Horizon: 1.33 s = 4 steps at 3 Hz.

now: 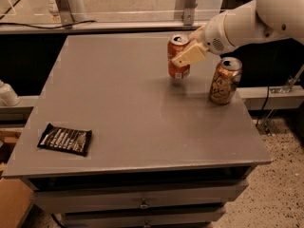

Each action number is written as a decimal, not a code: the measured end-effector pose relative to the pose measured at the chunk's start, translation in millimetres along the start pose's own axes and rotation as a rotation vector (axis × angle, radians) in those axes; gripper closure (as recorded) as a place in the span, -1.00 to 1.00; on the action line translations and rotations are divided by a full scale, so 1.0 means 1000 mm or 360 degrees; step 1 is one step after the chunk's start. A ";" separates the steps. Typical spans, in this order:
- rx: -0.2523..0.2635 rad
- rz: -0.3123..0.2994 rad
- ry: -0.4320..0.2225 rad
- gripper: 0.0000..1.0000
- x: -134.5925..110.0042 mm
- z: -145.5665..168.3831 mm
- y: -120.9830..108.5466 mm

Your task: Move coke can near orange can

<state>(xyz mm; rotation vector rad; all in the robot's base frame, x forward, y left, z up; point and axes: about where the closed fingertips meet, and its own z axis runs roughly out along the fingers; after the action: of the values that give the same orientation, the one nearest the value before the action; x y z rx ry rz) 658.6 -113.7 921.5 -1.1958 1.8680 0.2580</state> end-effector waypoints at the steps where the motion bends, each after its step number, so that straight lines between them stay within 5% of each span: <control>1: -0.0033 -0.0043 0.0052 1.00 0.010 -0.006 -0.005; 4: -0.0170 -0.0172 0.0269 1.00 0.024 -0.001 -0.001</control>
Offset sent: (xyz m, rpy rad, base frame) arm -0.0045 -0.0293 -0.0069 -0.1671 0.0677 0.0806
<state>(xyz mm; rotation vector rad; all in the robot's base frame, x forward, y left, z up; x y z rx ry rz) 655.4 -130.2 903.8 -1.4246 1.9466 0.2041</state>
